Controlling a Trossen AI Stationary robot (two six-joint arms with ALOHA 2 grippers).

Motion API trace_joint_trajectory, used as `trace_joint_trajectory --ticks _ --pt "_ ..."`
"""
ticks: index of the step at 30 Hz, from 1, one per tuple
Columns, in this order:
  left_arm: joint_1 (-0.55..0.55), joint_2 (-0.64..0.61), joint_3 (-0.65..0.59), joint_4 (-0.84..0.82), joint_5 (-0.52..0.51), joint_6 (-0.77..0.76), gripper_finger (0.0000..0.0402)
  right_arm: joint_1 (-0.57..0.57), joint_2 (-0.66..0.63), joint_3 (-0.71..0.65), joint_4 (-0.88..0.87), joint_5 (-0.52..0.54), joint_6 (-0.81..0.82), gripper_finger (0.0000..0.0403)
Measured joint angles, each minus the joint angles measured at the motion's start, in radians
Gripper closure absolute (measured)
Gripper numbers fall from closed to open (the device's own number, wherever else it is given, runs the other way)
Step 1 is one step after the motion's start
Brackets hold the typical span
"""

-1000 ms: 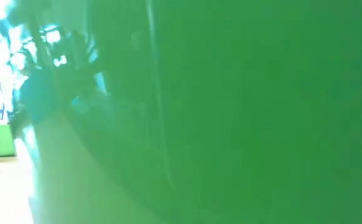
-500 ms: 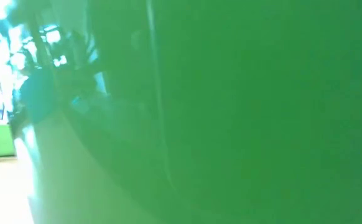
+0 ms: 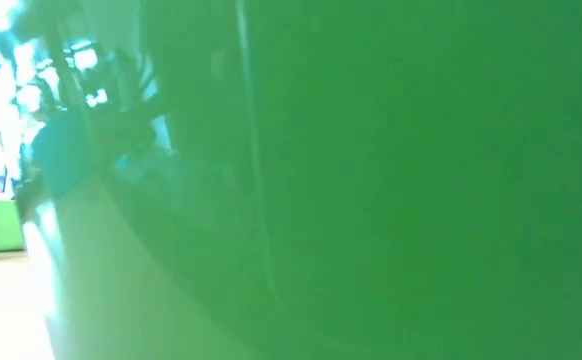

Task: Pick & Place Mini bowls
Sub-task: Put the top blue bowl on the shelf, then put the top violet bowl on the shelf

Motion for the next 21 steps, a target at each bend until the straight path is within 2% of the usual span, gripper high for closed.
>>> trace_joint_trajectory --ticks 10,18,21 --pt "0.000 0.000 0.000 0.000 0.000 0.000 0.0299 0.000 -0.001 0.000 0.002 0.001 -0.029 0.0303" --pt "0.004 0.000 0.000 0.000 0.000 -0.042 0.0299 0.001 -0.006 0.033 -0.006 -0.003 -0.034 0.0308" --pt "0.017 0.000 0.000 0.000 0.001 -0.087 0.0299 0.003 -0.021 0.071 -0.010 -0.047 -0.047 0.0314"
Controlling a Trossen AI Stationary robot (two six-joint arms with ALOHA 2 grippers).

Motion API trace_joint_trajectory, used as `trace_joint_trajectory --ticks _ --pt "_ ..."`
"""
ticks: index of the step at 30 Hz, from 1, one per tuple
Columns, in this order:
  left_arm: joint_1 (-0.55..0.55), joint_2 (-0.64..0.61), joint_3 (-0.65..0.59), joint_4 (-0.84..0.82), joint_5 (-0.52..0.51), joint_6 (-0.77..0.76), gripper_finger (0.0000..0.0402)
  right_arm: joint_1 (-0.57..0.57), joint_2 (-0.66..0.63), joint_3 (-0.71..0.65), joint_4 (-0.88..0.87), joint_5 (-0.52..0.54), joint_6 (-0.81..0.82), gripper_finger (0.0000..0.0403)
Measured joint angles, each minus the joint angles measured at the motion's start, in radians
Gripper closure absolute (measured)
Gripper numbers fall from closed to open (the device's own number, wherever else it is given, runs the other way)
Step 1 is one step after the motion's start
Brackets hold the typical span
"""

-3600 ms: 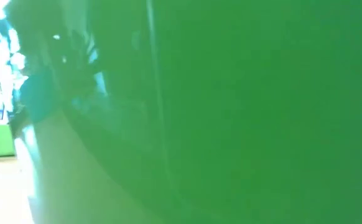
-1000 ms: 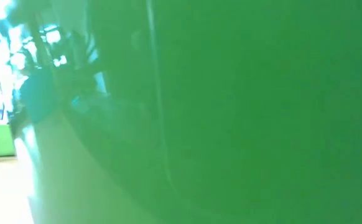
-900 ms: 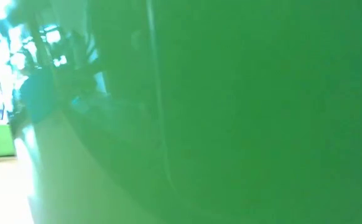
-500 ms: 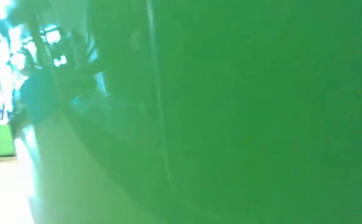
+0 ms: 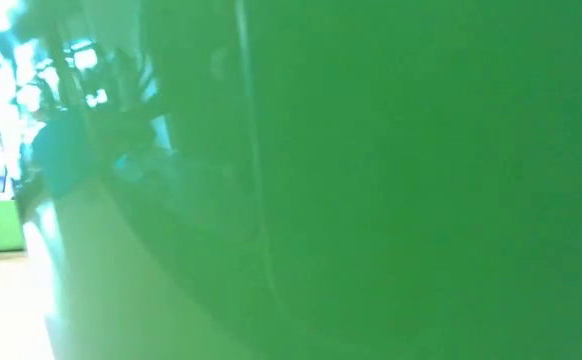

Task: Pick & Place Mini bowls
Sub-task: Put the top violet bowl on the shelf

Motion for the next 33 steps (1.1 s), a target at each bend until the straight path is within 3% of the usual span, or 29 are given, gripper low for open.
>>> trace_joint_trajectory --ticks 6,10,17,22,24,33 --pt "0.057 0.000 0.000 0.000 0.019 -0.083 0.0299 0.000 -0.066 0.066 0.001 -0.147 -0.018 0.0326" --pt "0.118 0.000 0.002 -0.002 0.145 -0.174 0.0299 0.000 -0.125 0.077 0.002 -0.260 -0.045 0.0333" --pt "0.264 -0.001 0.035 -0.029 0.467 -0.350 0.0299 0.000 -0.230 0.059 -0.001 -0.392 -0.104 0.0332" --pt "0.367 -0.002 0.041 -0.104 0.872 -0.342 0.0299 0.001 -0.297 0.045 -0.001 -0.435 -0.145 0.0328" --pt "0.405 0.001 0.035 -0.105 0.968 -0.342 0.0299 0.000 -0.319 0.040 0.000 -0.436 -0.156 0.0328" --pt "0.492 0.094 0.040 -0.090 0.998 -0.276 0.0299 0.000 -0.375 0.032 0.000 -0.436 -0.146 0.0328"
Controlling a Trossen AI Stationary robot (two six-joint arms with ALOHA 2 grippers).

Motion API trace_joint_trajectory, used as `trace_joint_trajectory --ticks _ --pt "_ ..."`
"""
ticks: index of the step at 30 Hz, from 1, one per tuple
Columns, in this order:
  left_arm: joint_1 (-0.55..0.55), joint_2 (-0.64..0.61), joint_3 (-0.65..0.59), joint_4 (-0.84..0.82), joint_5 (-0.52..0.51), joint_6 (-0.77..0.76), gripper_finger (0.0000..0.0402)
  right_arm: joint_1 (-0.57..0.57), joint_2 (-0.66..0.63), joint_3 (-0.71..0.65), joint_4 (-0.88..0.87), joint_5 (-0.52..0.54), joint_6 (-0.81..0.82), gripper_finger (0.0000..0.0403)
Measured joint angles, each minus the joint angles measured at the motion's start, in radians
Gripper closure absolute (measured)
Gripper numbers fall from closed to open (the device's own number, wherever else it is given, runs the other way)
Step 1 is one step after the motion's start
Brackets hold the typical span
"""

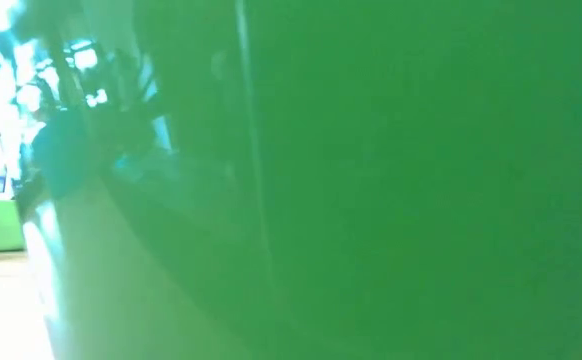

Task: Pick & Place Mini bowls
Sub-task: Put the top violet bowl on the shelf

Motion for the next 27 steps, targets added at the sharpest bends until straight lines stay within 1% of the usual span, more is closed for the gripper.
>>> trace_joint_trajectory --ticks 3,7,14,19,27 --pt "0.008 0.046 0.007 0.007 0.003 0.012 0.0299 0.000 0.000 0.000 0.000 0.000 0.003 0.0328" --pt "0.008 0.102 0.030 0.072 0.007 0.027 0.0299 0.000 0.004 0.000 0.000 0.000 0.006 0.0328" --pt "0.033 0.183 0.102 0.070 0.007 0.034 0.0299 0.000 0.008 0.000 0.000 -0.001 0.005 0.0328" --pt "0.042 0.240 0.118 0.064 0.018 0.030 0.0299 0.000 0.008 0.000 0.000 -0.015 0.003 0.0328" --pt "0.046 0.258 0.118 0.064 0.021 0.039 0.0299 0.000 0.008 0.000 0.000 -0.016 0.001 0.0328"
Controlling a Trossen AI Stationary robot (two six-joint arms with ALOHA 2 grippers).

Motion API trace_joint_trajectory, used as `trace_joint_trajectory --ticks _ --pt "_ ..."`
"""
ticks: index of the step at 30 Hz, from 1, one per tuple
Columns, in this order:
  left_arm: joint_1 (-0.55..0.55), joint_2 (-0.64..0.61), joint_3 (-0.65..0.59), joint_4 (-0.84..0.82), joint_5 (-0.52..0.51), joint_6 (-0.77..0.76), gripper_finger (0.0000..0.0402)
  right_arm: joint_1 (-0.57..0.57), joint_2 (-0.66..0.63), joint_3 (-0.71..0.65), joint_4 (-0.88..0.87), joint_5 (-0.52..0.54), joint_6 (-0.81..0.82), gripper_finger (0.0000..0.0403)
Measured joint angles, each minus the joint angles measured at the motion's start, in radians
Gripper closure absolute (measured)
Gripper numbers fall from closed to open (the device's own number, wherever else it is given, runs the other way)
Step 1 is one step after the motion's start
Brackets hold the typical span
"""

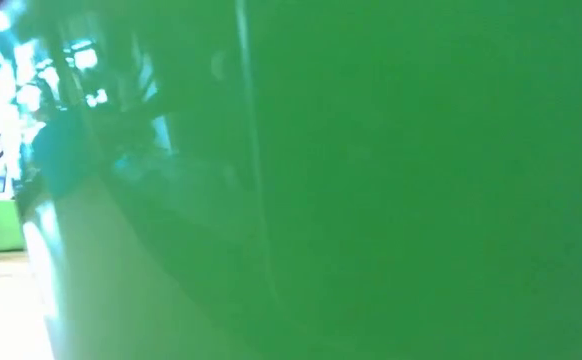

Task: Pick & Place Mini bowls
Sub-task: Put the top violet bowl on the shelf

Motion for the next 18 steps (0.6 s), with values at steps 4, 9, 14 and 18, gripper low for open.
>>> trace_joint_trajectory --ticks 4,9,14,18 --pt "0.007 0.000 0.000 0.003 0.000 0.001 0.0299 0.000 0.000 0.000 0.000 0.000 0.000 0.0328" --pt "0.008 0.001 -0.009 0.002 -0.002 0.001 0.0299 0.000 0.000 0.000 0.000 0.000 0.000 0.0328" --pt "0.008 0.014 -0.010 0.009 -0.002 0.002 0.0299 0.000 0.000 0.000 0.000 -0.001 0.000 0.0328" --pt "0.008 0.011 -0.010 0.010 -0.002 0.003 0.0299 0.000 0.000 0.000 0.000 -0.001 0.000 0.0328"
